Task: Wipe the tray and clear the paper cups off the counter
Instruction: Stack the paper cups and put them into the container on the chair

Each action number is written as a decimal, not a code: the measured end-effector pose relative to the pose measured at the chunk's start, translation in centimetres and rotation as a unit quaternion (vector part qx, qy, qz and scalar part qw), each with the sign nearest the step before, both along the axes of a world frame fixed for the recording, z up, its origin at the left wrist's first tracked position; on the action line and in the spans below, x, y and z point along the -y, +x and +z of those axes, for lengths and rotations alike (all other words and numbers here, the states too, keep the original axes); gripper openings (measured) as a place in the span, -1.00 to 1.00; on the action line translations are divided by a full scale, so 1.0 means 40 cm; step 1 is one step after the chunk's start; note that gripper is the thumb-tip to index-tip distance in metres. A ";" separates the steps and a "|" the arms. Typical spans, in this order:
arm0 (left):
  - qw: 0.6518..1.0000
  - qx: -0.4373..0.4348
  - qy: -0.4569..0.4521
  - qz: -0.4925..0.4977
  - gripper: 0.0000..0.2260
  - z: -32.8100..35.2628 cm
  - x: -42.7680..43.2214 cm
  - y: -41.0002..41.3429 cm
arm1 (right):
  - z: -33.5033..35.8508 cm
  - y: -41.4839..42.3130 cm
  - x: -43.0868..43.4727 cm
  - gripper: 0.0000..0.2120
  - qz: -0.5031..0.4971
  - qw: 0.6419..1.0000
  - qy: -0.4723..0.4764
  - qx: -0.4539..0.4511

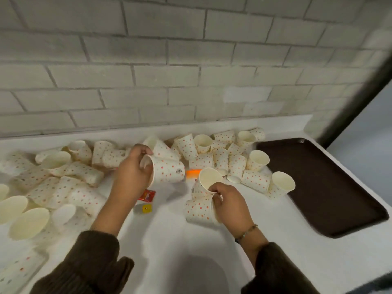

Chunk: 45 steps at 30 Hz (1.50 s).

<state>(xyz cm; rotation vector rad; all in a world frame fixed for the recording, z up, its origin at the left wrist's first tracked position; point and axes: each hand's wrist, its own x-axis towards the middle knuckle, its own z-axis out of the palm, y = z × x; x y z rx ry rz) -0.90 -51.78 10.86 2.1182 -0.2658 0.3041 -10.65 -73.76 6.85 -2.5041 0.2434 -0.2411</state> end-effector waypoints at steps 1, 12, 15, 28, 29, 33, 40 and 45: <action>1.000 -0.011 -0.007 -0.014 -0.69 -0.012 0.026 -0.036 | 0.003 -0.021 0.020 -0.78 -0.010 1.000 -0.003 -0.002; 0.989 -0.092 0.006 -0.115 -0.65 -0.105 0.321 -0.311 | 0.020 -0.293 0.297 -0.82 -0.048 0.998 0.035 0.001; 0.984 -0.088 0.008 -0.156 -0.65 -0.118 0.456 -0.392 | 0.025 -0.409 0.416 -0.81 -0.045 0.998 0.031 0.006; 0.930 -0.116 0.087 -0.338 -0.68 -0.273 0.961 -0.865 | -0.157 -1.026 0.959 -0.85 -0.234 0.966 -0.008 -0.110; 0.925 -0.130 0.093 -0.345 -0.69 -0.285 0.987 -0.904 | -0.174 -1.065 0.975 -0.85 -0.237 0.963 -0.012 -0.127; 0.906 -0.167 0.138 -0.365 -0.73 -0.307 1.042 -1.005 | -0.242 -1.163 0.993 -0.82 -0.231 0.955 -0.016 -0.187; 0.890 -0.193 0.214 -0.353 -0.73 -0.328 1.045 -1.063 | -0.337 -1.209 0.985 -0.72 -0.100 0.961 -0.023 -0.259; 0.899 -0.188 0.226 -0.324 -0.71 -0.332 1.031 -1.066 | -0.389 -1.184 0.969 -0.80 -0.045 0.942 -0.009 -0.333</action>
